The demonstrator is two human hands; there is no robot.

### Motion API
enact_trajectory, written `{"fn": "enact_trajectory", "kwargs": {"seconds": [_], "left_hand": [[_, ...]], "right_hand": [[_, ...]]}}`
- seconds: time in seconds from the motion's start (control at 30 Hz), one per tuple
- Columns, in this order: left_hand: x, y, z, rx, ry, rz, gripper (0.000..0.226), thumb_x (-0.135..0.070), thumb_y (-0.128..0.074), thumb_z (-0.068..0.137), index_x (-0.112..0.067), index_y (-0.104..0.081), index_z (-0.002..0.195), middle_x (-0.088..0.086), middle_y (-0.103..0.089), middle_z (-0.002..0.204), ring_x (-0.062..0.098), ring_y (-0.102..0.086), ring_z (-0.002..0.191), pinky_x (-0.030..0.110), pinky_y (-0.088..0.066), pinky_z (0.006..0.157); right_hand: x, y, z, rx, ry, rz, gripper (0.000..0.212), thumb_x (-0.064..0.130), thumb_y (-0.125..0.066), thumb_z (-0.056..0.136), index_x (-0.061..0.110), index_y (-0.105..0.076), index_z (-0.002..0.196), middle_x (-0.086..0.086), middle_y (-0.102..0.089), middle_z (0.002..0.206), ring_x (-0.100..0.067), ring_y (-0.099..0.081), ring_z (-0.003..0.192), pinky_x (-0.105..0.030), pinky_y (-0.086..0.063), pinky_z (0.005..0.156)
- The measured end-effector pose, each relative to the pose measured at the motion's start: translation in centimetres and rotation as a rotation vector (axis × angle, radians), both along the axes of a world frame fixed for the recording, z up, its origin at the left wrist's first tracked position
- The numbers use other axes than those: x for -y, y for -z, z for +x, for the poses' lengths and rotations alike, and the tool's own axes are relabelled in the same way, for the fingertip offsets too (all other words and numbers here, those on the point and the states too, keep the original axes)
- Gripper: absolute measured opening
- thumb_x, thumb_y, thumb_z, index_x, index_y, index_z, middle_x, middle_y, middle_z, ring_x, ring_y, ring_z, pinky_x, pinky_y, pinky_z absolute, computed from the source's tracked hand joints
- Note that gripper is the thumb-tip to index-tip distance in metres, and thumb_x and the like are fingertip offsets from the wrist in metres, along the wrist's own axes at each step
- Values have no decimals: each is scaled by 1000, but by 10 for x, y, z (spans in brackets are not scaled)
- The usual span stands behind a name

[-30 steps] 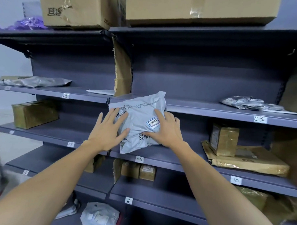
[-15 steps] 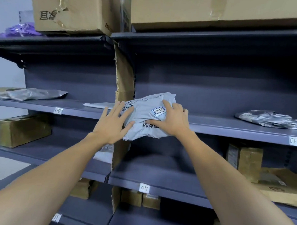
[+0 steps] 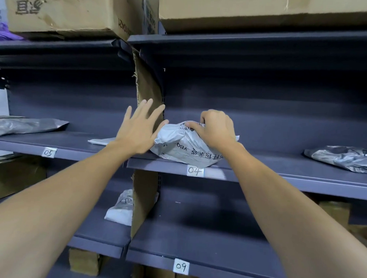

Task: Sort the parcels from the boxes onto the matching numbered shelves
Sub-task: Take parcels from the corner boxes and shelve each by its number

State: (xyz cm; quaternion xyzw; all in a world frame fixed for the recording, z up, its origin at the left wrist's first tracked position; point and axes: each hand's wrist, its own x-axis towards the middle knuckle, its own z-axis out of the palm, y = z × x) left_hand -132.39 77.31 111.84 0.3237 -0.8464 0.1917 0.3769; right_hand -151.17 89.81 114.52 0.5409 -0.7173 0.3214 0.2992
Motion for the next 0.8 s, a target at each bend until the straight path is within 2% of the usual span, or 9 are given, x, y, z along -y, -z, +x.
{"fn": "enact_trajectory", "kwargs": {"seconds": [0.17, 0.27, 0.33, 0.43, 0.5, 0.57, 0.63, 0.7, 0.8], "left_hand": [[13, -8, -9, -47, 13, 13, 58, -48, -19, 106, -23, -17, 159, 9, -9, 167, 24, -2, 154, 50, -3, 123], [20, 4, -10, -32, 29, 33, 59, -47, -22, 106, -20, -19, 158, 11, -12, 166, 25, -5, 154, 48, -6, 123], [25, 15, -8, -19, 71, 67, 59, -46, -25, 106, -20, -21, 158, 12, -13, 166, 25, -8, 154, 45, -8, 124], [31, 26, -5, -5, 111, 96, 60, -48, -23, 105, -19, -23, 158, 12, -15, 165, 26, -9, 153, 44, -10, 123], [34, 30, -6, 26, 115, 103, 66, -55, -16, 102, -19, -23, 157, 12, -16, 165, 26, -10, 153, 45, -8, 123], [35, 34, -10, 49, 101, 99, 75, -59, -5, 96, -21, -24, 157, 10, -18, 165, 25, -10, 153, 49, -4, 123], [38, 35, -14, 37, 91, 100, 70, -57, -6, 99, -21, -26, 156, 9, -21, 164, 24, -10, 153, 53, 1, 122], [41, 35, -17, -7, 98, 87, 66, -53, -9, 102, -20, -30, 154, 9, -27, 162, 24, -14, 153, 55, 2, 122], [45, 34, -13, -47, 123, 47, 77, -57, -1, 97, -17, -37, 151, 10, -35, 158, 26, -21, 150, 53, -3, 122]], "right_hand": [[14, 5, -6, -243, 149, -256, 47, 55, -53, 98, 15, -44, 74, -5, -52, 75, -30, -52, 73, -40, -35, 77], [22, 21, -10, -119, 223, 57, 50, 64, -47, 96, 15, -57, 90, -5, -61, 94, -29, -55, 96, -43, -35, 88], [24, 39, -11, -30, 179, 211, 54, 66, -46, 95, 15, -63, 99, -5, -66, 102, -29, -57, 105, -42, -35, 90], [26, 62, -11, -2, 174, 192, 61, 68, -38, 96, 17, -65, 114, -5, -63, 122, -30, -51, 122, -50, -31, 102], [24, 72, -7, 38, 264, 153, 71, 77, -33, 91, 21, -56, 130, -4, -52, 137, -31, -40, 133, -62, -21, 110], [21, 73, -3, 137, 323, 169, 85, 86, -32, 83, 19, -46, 133, -7, -49, 137, -35, -41, 129, -62, -26, 109], [21, 70, 0, 214, 366, 218, 96, 91, -33, 77, 15, -40, 135, -11, -49, 135, -36, -44, 122, -55, -36, 102], [24, 65, 1, 228, 398, 257, 101, 92, -35, 76, 14, -38, 138, -13, -46, 137, -37, -42, 124, -53, -37, 103], [34, 62, 3, 240, 457, 296, 102, 91, -38, 76, 13, -35, 142, -14, -43, 141, -38, -39, 128, -54, -37, 105]]}}
